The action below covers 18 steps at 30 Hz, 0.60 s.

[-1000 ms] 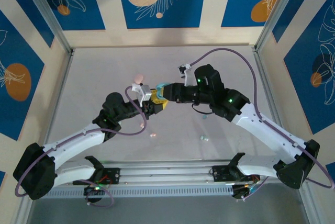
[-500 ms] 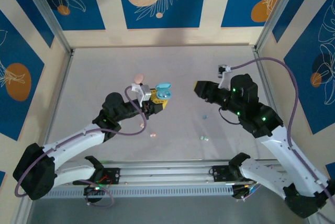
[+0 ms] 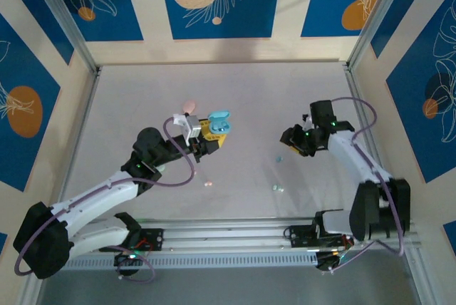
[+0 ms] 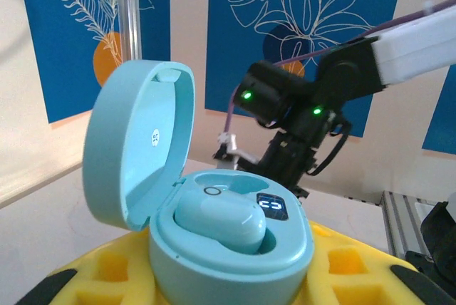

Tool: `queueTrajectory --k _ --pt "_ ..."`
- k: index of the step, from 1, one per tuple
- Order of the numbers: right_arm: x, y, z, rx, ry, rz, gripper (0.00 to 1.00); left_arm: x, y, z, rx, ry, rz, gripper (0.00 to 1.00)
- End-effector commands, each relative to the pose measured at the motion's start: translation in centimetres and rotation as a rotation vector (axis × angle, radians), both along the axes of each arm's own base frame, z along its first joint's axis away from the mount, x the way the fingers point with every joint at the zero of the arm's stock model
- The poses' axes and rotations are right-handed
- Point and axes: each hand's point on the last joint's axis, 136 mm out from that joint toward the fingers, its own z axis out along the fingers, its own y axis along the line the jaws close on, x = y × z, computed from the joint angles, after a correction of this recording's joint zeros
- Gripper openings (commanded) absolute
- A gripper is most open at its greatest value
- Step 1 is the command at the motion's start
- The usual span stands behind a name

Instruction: Insert the wireless bluetooth earbuds into the charging case

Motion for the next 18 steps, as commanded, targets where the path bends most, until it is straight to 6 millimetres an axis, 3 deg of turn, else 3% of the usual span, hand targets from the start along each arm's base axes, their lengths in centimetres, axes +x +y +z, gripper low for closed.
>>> queueTrajectory --k 1,8,18 --pt "0.9 1.1 -0.6 -0.014 0.024 0.11 0.46 -0.6 0.0 0.7 -0.026 -0.007 -0.01 0.33" --pt "2.5 1.5 -4.5 -0.118 0.127 0.203 0.46 -0.8 0.4 0.9 -0.023 -0.015 0.002 0.33" --pt "1.4 1.5 -7.5 -0.124 0.271 0.199 0.47 -0.8 0.4 1.0 -0.024 -0.015 0.001 0.33"
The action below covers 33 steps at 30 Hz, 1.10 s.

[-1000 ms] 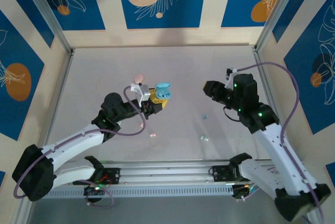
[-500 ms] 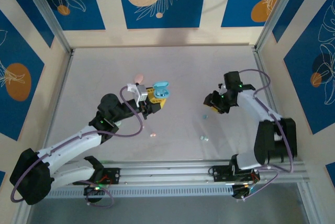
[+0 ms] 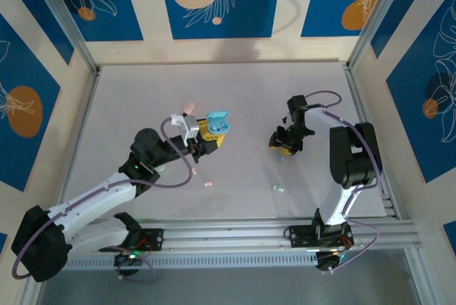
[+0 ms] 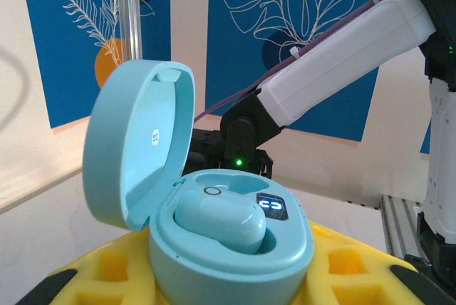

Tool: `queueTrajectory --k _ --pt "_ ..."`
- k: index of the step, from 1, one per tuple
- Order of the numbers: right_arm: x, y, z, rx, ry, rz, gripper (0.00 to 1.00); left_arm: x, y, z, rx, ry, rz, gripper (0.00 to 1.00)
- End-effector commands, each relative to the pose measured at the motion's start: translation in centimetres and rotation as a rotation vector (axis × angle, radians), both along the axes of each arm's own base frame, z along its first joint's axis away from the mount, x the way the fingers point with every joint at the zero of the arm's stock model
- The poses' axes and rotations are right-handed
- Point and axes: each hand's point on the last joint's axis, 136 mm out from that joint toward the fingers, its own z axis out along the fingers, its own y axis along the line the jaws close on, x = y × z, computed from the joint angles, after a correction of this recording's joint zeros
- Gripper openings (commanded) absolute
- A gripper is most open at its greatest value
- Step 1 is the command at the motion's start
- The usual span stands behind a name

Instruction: Insert the wireless bluetooth earbuds into the charging case

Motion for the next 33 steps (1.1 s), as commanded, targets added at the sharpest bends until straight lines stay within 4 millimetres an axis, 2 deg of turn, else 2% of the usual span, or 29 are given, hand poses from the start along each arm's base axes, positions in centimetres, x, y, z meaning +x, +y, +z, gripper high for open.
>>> queueTrajectory --k 1,17,23,33 --pt "-0.8 -0.1 0.2 -0.01 0.042 0.0 0.47 -0.4 0.0 0.4 -0.014 -0.008 -0.003 0.33" --pt "-4.8 0.9 0.0 -0.046 0.155 -0.013 0.45 -0.4 0.3 0.1 -0.001 -0.018 0.013 0.33" --pt "-5.8 2.8 0.5 0.0 0.168 0.02 0.45 -0.3 0.0 0.0 0.0 -0.015 0.005 0.33" --pt "-6.5 3.0 0.6 -0.014 0.181 0.025 0.46 -0.3 0.0 0.0 0.0 -0.018 0.008 0.33"
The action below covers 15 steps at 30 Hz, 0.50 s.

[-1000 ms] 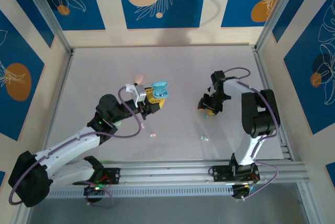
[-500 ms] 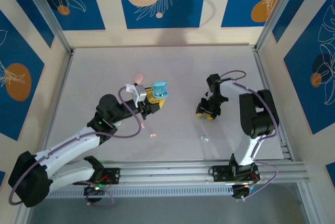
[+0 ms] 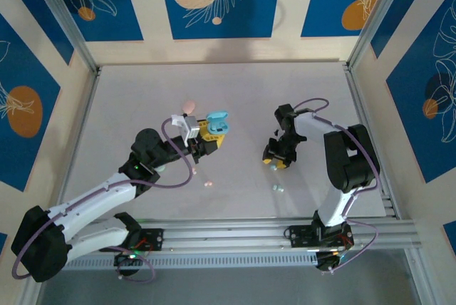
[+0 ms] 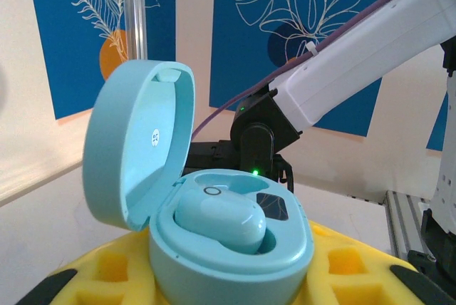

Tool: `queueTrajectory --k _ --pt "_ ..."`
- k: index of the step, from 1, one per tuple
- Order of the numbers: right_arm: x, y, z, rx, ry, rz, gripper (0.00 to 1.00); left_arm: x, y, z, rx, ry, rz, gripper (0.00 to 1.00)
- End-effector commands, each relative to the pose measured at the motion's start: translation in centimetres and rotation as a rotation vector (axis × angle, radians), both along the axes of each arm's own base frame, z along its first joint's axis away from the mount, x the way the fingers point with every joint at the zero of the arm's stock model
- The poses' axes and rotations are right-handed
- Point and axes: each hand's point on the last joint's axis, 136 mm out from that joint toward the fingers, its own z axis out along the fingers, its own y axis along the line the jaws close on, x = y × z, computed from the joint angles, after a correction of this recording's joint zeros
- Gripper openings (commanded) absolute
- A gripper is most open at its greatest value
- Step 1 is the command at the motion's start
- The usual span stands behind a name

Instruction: Insert the wireless bluetooth earbuds into the charging case

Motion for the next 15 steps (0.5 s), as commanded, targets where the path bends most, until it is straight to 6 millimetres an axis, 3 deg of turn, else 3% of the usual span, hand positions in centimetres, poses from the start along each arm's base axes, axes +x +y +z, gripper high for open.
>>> queueTrajectory --k 1,10,15 --pt "-1.1 0.4 0.9 0.024 0.025 -0.012 0.46 -0.5 0.0 0.6 -0.013 -0.03 -0.005 0.33" --pt "-0.8 1.0 2.5 0.048 -0.024 0.004 0.45 -0.5 0.0 0.5 -0.013 -0.026 -0.004 0.33" --pt "0.7 -0.4 2.5 -0.012 -0.094 0.015 0.45 -0.5 -0.1 0.6 -0.016 -0.025 -0.007 0.34"
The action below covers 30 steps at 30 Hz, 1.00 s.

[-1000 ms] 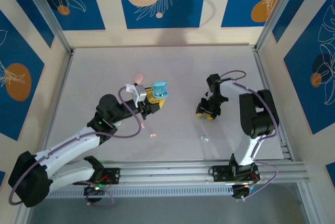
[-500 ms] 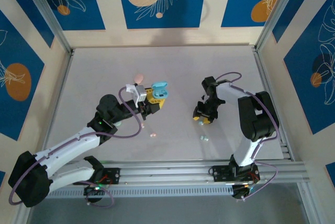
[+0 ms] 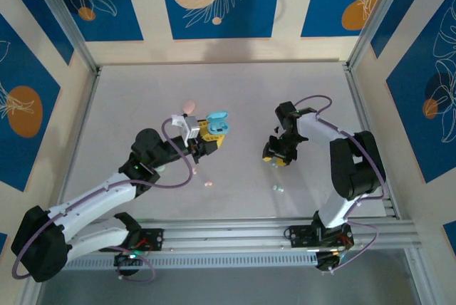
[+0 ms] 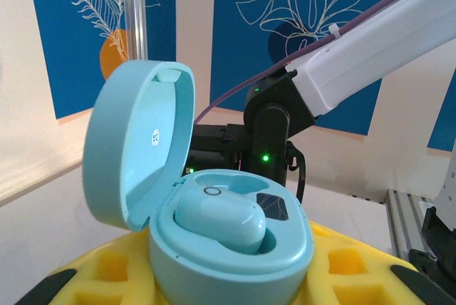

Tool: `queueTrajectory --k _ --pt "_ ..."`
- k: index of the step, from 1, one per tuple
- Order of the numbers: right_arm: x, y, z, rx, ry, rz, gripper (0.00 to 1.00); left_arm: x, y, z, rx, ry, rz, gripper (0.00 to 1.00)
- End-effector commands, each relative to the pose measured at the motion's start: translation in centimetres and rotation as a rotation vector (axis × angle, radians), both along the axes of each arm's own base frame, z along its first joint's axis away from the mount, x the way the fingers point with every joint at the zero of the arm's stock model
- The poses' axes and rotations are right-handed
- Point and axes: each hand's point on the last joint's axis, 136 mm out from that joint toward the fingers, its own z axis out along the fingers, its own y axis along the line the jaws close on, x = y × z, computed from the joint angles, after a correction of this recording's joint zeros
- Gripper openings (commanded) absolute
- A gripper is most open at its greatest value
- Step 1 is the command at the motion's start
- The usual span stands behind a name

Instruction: Insert the wireless bluetooth earbuds into the charging case

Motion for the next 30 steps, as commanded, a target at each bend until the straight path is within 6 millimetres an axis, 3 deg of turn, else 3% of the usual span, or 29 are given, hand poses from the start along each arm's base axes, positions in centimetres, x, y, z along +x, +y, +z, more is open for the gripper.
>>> queueTrajectory --k 1,9,17,30 --pt "0.8 -0.6 0.3 -0.019 -0.034 0.019 0.46 -0.5 -0.1 0.7 -0.02 -0.023 -0.008 0.34" --pt "2.6 -1.3 -1.3 -0.041 -0.023 0.032 0.49 -0.6 0.1 0.9 -0.022 -0.025 -0.004 0.34" --pt "-0.1 -0.1 -3.0 0.028 0.089 -0.041 0.5 -0.6 0.0 0.8 -0.022 -0.022 -0.008 0.34" --pt "-2.5 0.8 -2.6 0.005 0.115 -0.071 0.5 -0.6 -0.1 0.9 -0.027 -0.019 -0.01 0.34"
